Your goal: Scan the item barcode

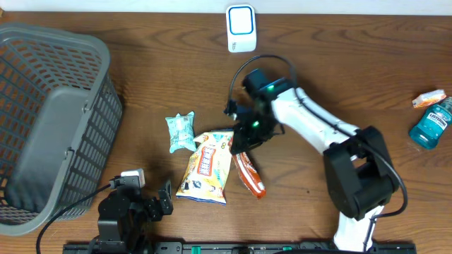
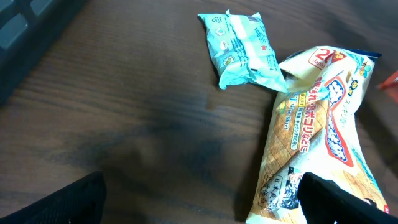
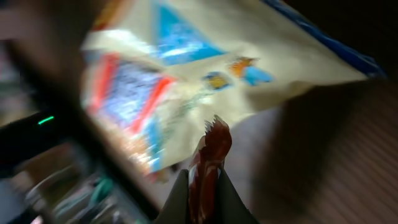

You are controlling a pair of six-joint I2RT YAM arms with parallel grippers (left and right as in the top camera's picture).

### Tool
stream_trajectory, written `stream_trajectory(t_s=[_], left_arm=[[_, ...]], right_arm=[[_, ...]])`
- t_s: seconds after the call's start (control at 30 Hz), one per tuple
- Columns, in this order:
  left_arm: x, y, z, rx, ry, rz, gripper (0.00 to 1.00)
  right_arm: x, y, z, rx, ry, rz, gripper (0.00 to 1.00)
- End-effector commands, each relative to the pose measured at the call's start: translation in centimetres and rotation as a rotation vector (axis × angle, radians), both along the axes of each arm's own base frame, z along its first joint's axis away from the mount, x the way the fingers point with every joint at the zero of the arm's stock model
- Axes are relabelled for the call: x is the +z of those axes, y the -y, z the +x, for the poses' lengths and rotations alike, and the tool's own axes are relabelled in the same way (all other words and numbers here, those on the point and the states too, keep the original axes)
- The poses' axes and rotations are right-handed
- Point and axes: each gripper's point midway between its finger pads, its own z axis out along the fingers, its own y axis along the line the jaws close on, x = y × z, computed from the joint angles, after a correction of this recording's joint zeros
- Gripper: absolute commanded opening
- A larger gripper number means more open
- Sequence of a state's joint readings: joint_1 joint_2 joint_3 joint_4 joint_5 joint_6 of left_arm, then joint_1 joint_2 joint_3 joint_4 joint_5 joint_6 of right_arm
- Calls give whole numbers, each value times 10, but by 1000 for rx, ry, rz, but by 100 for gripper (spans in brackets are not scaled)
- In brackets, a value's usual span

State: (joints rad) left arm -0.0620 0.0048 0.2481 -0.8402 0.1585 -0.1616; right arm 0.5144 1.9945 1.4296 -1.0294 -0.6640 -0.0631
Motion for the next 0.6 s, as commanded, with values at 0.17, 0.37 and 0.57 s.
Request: stream_trajectory(t_s=[0.17, 0.37, 0.57], left_arm=[[-16, 1, -8, -2, -65, -6, 98], [-16, 1, -8, -2, -65, -6, 98], [-16, 1, -8, -2, -65, -6, 97]], right_arm=[[37, -13, 3, 153, 74, 363, 1], [19, -17, 1, 209, 139, 299, 1], [-6, -29, -11, 304, 211, 219, 2]])
